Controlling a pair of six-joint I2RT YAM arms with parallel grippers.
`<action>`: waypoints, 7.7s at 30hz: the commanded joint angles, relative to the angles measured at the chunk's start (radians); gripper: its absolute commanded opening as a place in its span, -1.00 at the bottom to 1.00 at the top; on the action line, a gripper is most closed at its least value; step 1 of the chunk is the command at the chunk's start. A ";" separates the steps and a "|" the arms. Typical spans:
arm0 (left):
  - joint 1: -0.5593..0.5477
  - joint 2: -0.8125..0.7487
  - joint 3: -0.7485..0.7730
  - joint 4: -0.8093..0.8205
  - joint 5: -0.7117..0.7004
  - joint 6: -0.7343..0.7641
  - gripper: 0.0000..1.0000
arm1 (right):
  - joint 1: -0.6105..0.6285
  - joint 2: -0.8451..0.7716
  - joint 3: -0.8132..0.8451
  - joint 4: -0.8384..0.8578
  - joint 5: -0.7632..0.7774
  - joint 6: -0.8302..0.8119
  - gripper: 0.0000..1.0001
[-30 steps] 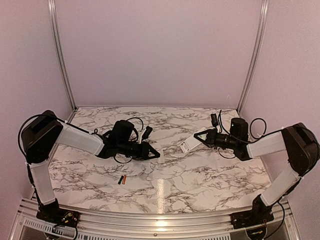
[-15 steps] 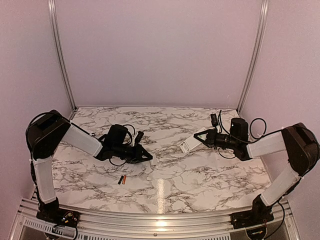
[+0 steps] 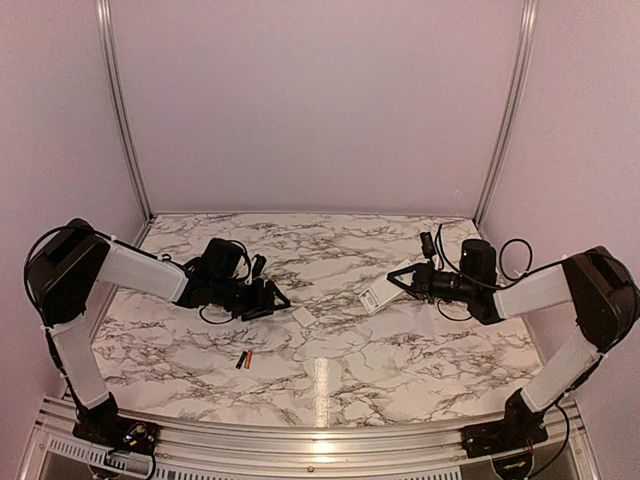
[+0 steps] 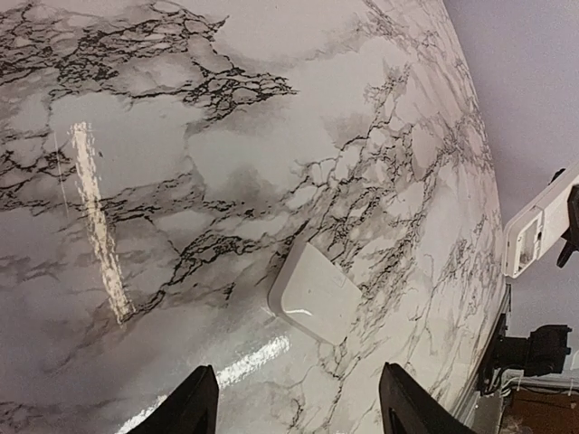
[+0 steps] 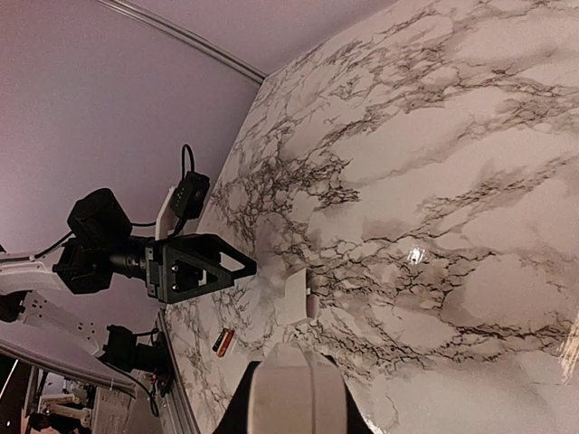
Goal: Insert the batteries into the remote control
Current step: Place the battery cover at the center of the board, then pass from the right arm to the left, then pass from the left arm to the right, then pick up the battery from the center of the board, then place the battery in the battery compartment.
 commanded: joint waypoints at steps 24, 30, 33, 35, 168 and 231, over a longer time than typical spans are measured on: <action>-0.203 -0.529 -0.148 -0.498 -0.310 0.164 0.09 | 0.172 0.049 0.051 -0.086 -0.176 -0.081 -1.00; -0.248 -0.433 -0.111 -0.191 -0.147 0.149 0.23 | 0.248 0.078 0.112 -0.085 -0.227 -0.071 -1.00; -0.260 -0.373 -0.091 -0.079 -0.064 0.156 0.26 | 0.286 0.089 0.142 -0.076 -0.264 -0.062 -1.00; -0.266 -0.333 -0.076 -0.018 0.001 0.154 0.26 | 0.311 0.094 0.159 -0.074 -0.288 -0.061 -1.00; -0.196 -0.256 -0.091 -0.677 -0.393 0.236 -0.59 | 0.258 0.069 0.118 -0.083 -0.197 -0.116 -1.00; -0.741 -0.069 0.517 -1.099 -0.630 0.832 -1.00 | 0.489 0.292 0.069 0.208 -0.281 0.424 -1.00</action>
